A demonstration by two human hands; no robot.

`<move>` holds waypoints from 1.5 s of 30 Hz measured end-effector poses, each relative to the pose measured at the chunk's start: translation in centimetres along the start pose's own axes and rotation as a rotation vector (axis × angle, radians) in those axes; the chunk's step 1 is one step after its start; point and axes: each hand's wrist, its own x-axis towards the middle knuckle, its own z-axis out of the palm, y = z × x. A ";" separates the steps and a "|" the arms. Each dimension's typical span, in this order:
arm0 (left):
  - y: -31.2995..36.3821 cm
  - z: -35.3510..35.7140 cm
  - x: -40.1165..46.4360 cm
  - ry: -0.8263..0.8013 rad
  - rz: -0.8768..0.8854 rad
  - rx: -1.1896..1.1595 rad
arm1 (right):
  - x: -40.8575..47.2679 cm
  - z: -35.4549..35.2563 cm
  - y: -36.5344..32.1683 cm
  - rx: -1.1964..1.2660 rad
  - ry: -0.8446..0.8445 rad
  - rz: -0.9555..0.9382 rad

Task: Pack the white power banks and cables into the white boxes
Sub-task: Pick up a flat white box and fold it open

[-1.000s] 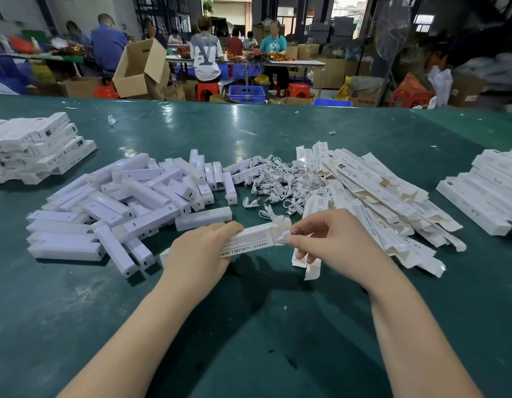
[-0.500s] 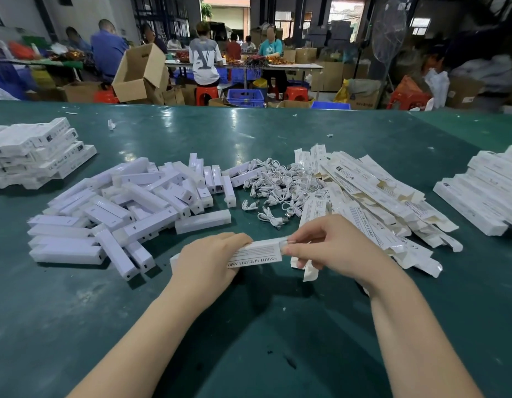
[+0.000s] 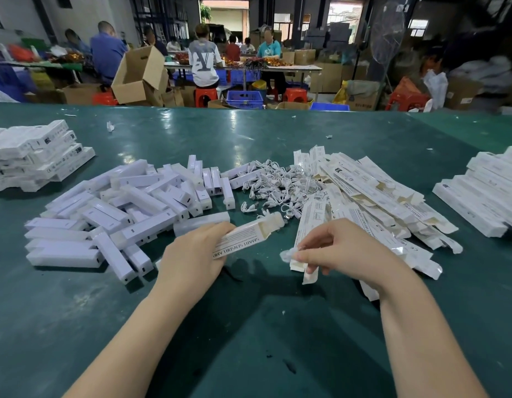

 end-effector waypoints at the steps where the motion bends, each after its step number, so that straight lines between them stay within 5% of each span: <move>1: 0.0 0.1 0.0 -0.005 0.001 -0.004 | 0.0 -0.1 0.0 0.049 0.067 -0.025; 4: 0.1 0.3 0.0 -0.032 -0.010 0.003 | 0.2 0.0 -0.5 0.357 0.233 -0.158; 7: 0.3 0.5 -0.1 -0.048 0.001 -0.016 | 0.4 1.3 -1.2 0.610 0.218 -0.246; 21: 0.4 0.6 0.0 0.040 -0.107 -0.056 | 0.8 2.8 -0.9 0.416 0.171 -0.263; 35: 0.3 0.8 -0.1 0.007 0.004 0.021 | 0.9 3.0 -0.7 0.240 0.240 -0.088; 45: -0.1 0.7 -0.1 -0.002 0.020 -0.023 | 1.1 3.1 -0.3 0.023 0.143 -0.287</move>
